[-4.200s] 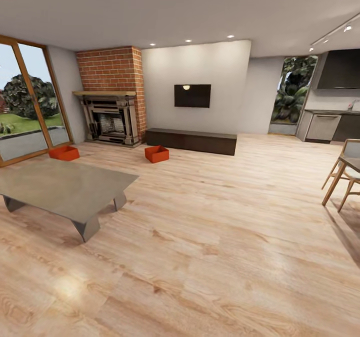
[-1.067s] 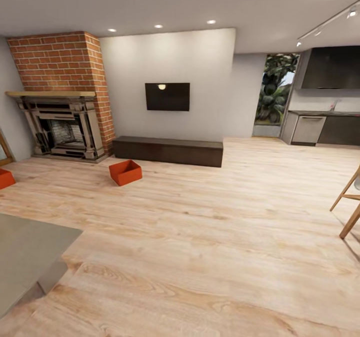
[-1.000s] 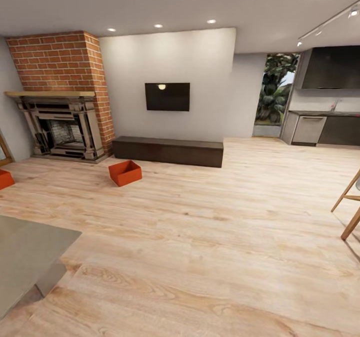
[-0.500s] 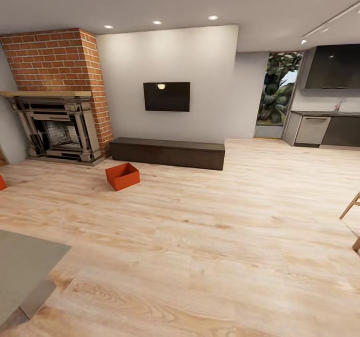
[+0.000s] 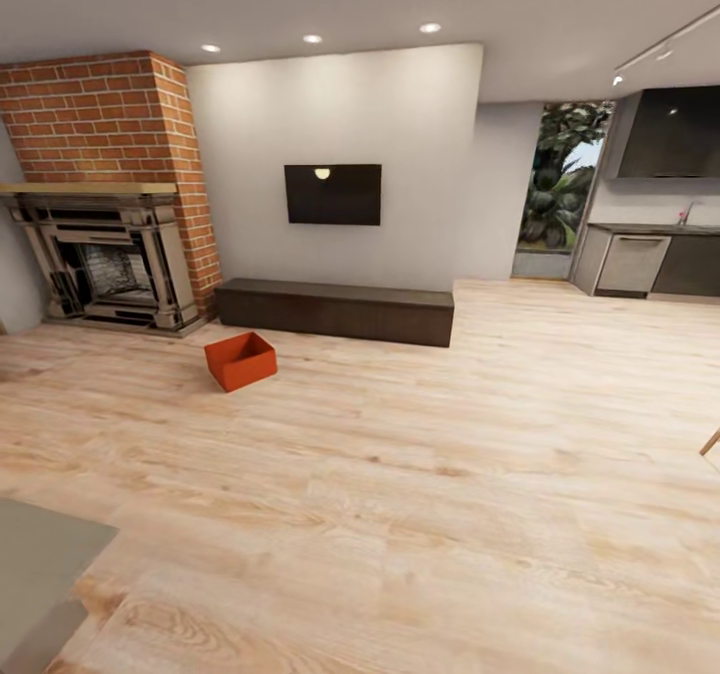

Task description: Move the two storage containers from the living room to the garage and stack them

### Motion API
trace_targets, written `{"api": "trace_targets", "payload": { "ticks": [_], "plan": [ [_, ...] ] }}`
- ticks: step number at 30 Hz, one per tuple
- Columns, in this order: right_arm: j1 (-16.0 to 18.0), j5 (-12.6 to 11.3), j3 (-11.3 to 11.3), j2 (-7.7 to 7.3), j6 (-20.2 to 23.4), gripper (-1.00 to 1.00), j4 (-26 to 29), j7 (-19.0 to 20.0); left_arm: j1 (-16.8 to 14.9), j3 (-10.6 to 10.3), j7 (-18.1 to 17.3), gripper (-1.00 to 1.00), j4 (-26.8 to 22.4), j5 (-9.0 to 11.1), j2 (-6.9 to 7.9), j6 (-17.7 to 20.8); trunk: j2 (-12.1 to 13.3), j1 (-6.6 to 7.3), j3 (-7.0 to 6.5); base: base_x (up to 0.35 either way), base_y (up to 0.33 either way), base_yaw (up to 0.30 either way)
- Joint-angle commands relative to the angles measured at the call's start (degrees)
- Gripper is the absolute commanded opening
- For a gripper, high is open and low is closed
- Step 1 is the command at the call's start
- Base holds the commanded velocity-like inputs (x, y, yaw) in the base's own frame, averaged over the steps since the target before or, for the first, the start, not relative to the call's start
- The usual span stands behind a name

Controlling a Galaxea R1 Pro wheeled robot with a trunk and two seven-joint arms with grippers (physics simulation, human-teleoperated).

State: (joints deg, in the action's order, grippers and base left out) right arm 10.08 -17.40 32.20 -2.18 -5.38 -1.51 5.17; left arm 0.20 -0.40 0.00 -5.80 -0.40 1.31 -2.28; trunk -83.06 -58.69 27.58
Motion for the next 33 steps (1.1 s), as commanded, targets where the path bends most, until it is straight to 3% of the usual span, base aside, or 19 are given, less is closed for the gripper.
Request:
{"api": "trace_targets", "payload": {
  "ticks": [1, 33],
  "plan": [
    [0.08, -0.58, 0.4, 0.0, -0.35, 1.0, -0.16, 0.31, 0.02, -0.04, -0.03, 1.0, -0.08, -0.04, 0.01, -0.09, -0.02, -0.03, 0.05, 0.322, 0.0, 0.0],
    [0.07, -0.43, 0.4, 0.07, -0.6, 1.0, -0.16, 0.28, 0.03, -0.13, -0.09, 1.0, -0.09, -0.12, 0.01, -0.13, -0.02, -0.03, 0.05, 0.322, 0.0, 0.0]
  ]
}}
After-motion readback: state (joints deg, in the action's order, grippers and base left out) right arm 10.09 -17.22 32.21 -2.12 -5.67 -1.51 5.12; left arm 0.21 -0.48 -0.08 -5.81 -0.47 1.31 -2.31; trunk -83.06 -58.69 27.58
